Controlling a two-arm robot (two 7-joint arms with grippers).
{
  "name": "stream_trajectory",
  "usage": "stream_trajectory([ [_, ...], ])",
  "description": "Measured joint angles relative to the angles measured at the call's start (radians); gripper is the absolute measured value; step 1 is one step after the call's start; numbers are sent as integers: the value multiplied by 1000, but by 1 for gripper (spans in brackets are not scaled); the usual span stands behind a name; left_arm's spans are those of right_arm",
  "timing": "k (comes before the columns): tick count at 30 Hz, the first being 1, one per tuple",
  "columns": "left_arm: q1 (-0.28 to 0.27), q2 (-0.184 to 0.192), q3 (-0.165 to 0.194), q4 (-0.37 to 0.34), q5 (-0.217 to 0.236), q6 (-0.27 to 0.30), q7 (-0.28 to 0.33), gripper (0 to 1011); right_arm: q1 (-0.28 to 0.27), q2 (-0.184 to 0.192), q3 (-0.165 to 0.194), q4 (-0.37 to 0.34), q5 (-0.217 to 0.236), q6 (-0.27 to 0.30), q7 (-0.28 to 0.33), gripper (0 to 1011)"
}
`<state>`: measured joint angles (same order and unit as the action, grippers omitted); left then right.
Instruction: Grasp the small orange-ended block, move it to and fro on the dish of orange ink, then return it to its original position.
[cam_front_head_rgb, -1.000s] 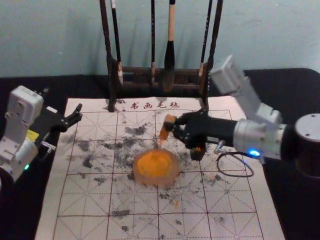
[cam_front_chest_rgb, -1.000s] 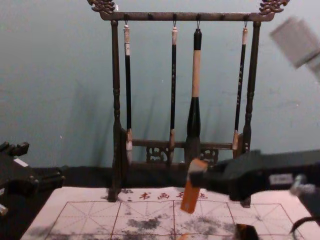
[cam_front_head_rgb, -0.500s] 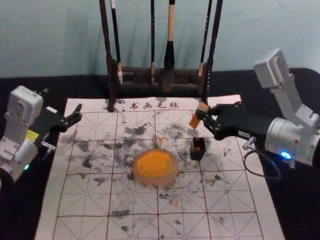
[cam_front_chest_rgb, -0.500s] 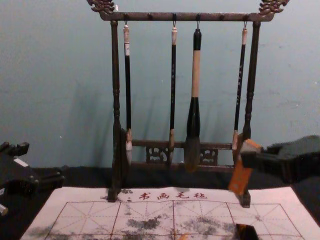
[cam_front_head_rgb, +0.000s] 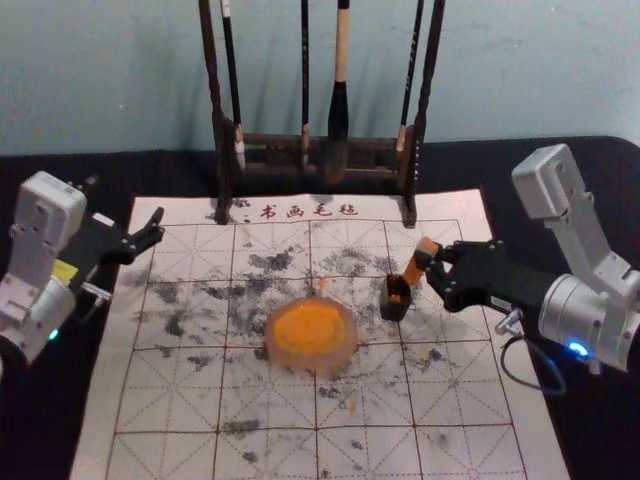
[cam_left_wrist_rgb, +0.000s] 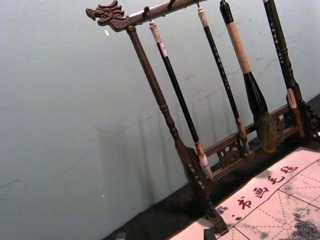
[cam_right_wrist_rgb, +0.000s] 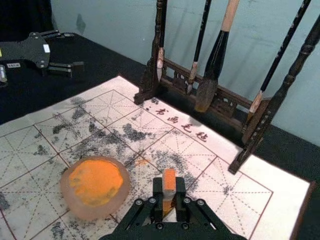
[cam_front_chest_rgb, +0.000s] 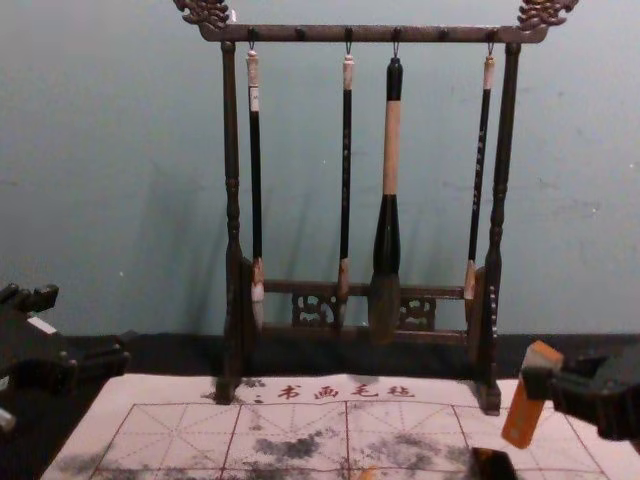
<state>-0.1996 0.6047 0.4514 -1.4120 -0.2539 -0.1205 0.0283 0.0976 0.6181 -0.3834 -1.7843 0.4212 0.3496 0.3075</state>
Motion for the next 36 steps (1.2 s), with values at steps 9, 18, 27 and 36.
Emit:
stream_trajectory([
  [9,0,0,0,0,0,0,0,1001,-12,-34,8,9,-6,8,0,129],
  [18,0,0,0,0,0,0,0,1001,-11,-58,11,26,-30,26,7,129],
  [27,0,0,0,0,0,0,0,1001,-15,-78,18,36,-41,45,5,129],
  [36,0,0,0,0,0,0,0,1001,-15,-109,30,51,-44,61,-6,129],
])
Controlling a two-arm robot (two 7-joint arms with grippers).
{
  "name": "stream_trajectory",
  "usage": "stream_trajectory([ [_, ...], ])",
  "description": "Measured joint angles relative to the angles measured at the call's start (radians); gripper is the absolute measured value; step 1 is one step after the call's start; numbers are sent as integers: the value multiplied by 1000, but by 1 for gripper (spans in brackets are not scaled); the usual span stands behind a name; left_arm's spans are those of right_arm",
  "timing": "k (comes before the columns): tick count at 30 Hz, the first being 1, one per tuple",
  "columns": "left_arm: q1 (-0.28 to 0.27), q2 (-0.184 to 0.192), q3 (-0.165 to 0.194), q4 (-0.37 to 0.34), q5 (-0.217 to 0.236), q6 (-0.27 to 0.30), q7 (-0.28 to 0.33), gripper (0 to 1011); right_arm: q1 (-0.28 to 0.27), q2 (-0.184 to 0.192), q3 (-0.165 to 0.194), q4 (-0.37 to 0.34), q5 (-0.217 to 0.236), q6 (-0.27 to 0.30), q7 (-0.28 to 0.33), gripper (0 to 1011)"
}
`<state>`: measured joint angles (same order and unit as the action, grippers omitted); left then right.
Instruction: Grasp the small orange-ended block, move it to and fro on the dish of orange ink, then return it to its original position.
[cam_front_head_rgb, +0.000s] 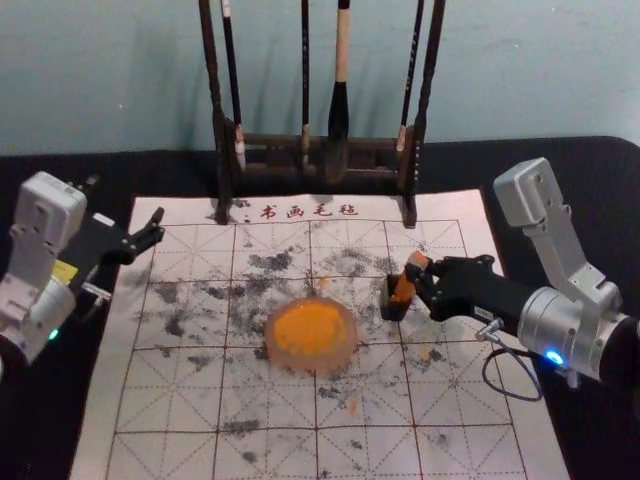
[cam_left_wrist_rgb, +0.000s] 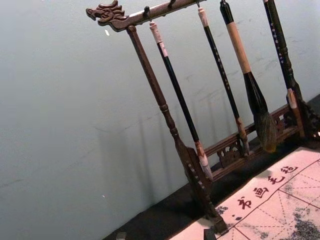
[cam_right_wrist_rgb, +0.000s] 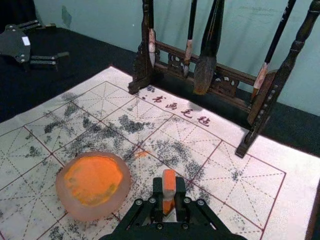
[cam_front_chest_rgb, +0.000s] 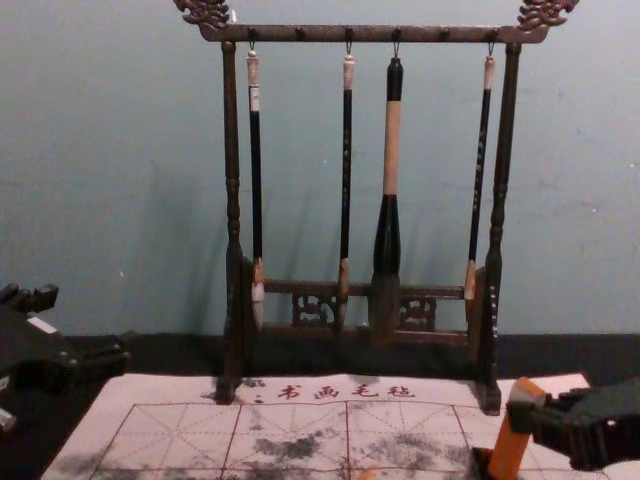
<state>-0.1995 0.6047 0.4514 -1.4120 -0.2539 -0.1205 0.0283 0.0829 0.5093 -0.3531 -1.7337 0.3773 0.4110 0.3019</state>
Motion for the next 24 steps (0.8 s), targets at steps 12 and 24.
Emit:
stream_trajectory([
  [12,0,0,0,0,0,0,0,1001,13,-24,5,17,-4,6,1,129],
  [24,0,0,0,0,0,0,0,1001,23,-35,-1,34,-12,17,6,129],
])
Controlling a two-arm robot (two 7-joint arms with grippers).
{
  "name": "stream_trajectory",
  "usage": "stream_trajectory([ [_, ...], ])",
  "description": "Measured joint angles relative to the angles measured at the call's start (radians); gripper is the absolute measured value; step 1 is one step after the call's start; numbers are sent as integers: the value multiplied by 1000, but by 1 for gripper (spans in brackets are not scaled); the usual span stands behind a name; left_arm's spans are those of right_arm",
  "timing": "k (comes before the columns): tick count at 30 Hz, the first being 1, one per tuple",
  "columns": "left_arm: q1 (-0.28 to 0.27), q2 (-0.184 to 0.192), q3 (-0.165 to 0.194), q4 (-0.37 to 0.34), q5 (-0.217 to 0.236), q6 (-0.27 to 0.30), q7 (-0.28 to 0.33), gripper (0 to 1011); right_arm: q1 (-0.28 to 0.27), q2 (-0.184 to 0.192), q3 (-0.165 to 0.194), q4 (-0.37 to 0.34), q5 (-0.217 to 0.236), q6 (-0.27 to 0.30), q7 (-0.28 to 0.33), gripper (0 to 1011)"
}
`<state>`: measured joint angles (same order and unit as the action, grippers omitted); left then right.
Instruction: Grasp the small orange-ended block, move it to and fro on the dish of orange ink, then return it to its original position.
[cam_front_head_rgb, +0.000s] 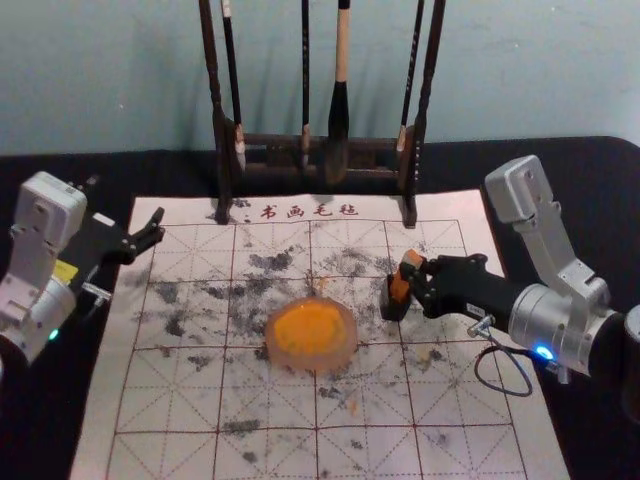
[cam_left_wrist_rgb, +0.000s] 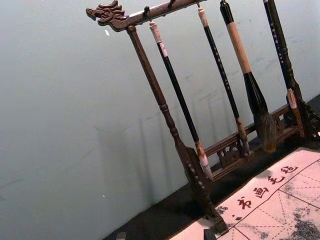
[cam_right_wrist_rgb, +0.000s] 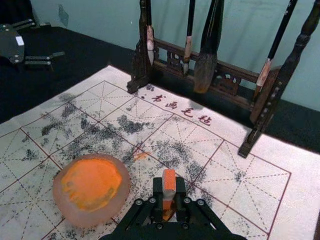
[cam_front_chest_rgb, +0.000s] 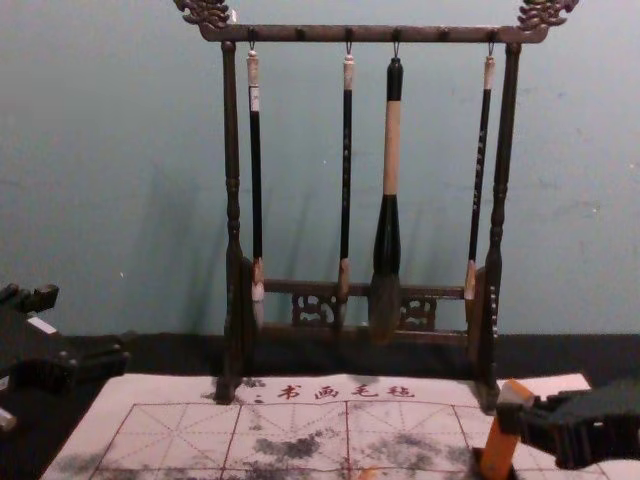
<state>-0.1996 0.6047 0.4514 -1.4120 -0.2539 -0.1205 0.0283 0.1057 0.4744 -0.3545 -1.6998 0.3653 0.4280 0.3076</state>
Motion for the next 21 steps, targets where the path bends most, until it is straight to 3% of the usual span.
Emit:
stream_trajectory([
  [21,0,0,0,0,0,0,0,1002,8,-26,-28,51,-41,7,1,129],
])
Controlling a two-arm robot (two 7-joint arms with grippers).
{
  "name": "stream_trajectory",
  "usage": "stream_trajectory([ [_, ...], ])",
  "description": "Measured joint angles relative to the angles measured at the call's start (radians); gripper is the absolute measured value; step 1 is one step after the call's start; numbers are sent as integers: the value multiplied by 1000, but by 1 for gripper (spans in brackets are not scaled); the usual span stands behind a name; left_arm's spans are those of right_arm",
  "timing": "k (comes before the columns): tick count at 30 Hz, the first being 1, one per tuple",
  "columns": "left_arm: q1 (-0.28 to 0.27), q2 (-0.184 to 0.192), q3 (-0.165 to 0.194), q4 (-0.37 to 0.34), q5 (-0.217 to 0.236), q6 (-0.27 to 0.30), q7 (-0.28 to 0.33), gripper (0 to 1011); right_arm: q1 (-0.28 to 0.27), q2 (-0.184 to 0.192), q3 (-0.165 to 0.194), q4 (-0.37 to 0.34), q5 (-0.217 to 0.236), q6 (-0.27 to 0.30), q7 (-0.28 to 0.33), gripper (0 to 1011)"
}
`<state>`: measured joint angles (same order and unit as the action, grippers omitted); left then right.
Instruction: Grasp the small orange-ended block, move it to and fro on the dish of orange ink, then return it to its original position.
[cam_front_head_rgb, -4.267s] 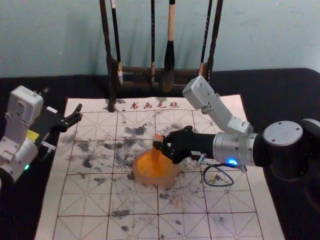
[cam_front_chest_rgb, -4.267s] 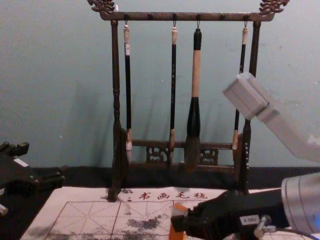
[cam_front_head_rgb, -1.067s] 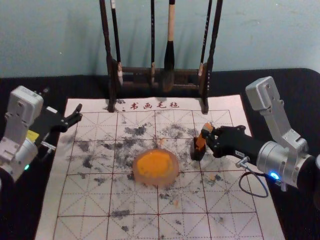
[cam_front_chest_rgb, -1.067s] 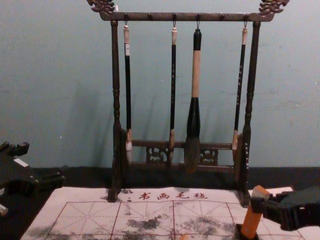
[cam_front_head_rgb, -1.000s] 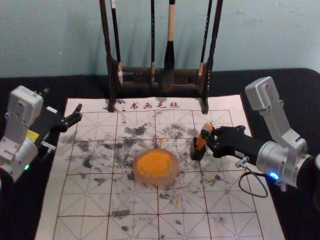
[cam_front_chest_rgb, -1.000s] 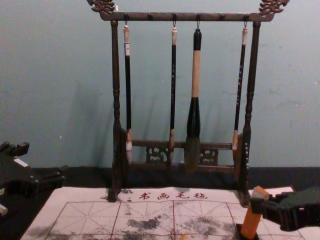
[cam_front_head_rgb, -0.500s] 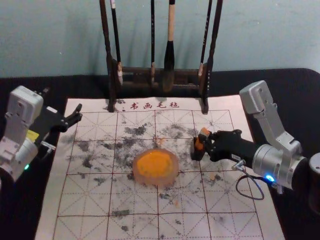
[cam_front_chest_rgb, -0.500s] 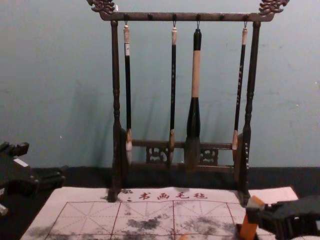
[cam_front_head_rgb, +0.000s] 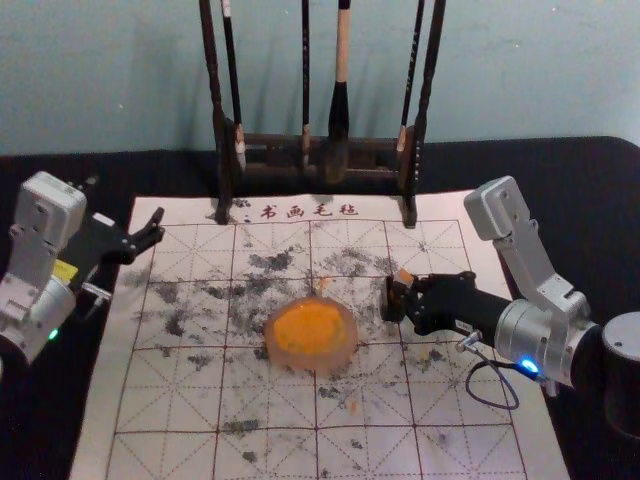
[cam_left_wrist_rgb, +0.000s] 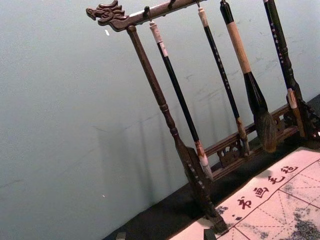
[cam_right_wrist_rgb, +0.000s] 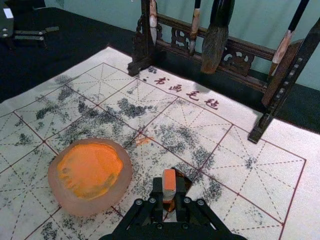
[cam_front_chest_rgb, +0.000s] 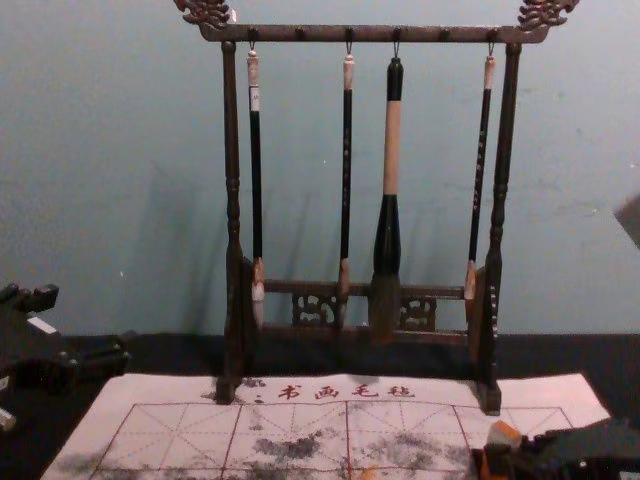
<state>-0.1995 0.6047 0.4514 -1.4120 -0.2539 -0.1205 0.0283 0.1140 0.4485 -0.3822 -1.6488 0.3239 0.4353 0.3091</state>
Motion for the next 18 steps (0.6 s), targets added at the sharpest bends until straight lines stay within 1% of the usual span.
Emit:
stream_trajectory([
  [4,0,0,0,0,0,0,0,1001,0,-5,0,3,-10,0,0,129],
  [18,0,0,0,0,0,0,0,1001,0,-4,1,3,-9,0,-1,136],
])
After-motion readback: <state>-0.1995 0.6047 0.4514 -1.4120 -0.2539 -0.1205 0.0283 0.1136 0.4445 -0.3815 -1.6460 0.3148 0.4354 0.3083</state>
